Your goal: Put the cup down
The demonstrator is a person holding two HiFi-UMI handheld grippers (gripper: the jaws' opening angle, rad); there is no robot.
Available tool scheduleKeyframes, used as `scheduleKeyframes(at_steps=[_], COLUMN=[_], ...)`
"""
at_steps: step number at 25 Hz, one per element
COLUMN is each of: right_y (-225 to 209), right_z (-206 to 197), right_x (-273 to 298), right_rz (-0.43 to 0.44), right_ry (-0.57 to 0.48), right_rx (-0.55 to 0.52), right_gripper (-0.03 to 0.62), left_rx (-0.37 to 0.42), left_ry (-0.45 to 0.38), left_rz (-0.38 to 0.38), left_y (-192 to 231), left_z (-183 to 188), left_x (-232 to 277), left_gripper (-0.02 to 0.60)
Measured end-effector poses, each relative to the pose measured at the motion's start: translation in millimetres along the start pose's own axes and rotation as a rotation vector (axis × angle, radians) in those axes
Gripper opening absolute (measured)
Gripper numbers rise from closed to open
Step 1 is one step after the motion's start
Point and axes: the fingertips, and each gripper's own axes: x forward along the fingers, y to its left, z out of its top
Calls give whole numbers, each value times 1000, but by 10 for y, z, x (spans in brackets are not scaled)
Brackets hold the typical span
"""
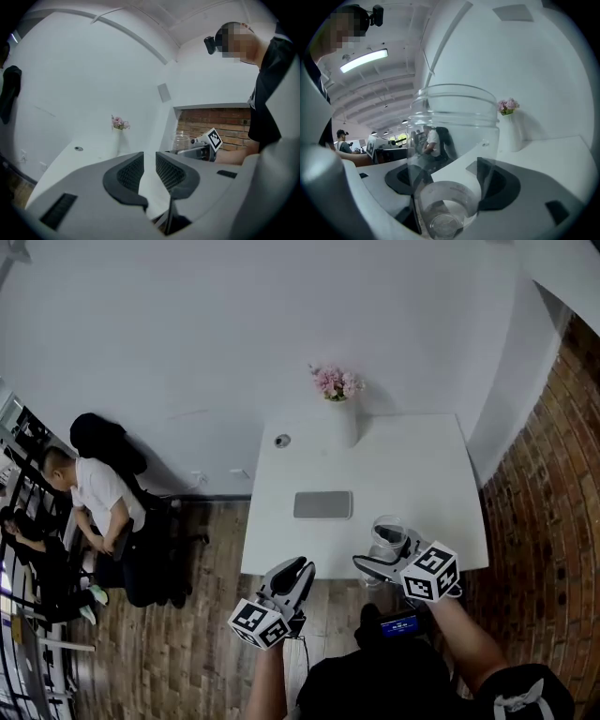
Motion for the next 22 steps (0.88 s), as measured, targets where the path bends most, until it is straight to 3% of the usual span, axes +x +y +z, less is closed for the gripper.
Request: scheduleKeyframes(at_steps=[4,10,19,22], right_y=[-290,-516,-471,-423], right_z=[128,290,457,506], right_x=[239,447,650,726], right_rz=[21,15,-22,-32], right_ry=[17,9,4,-5], right_rx=[6,12,-30,-47], right_gripper=[360,360,360,360], left_rx=[-46,-11,19,73], left_ry=[-23,6,25,44], left_rz=[16,10,-67,-86], left_y=[260,462,577,582], left_z=[127,220,343,345], left_x=[236,449,537,553], left_gripper=[86,86,86,86])
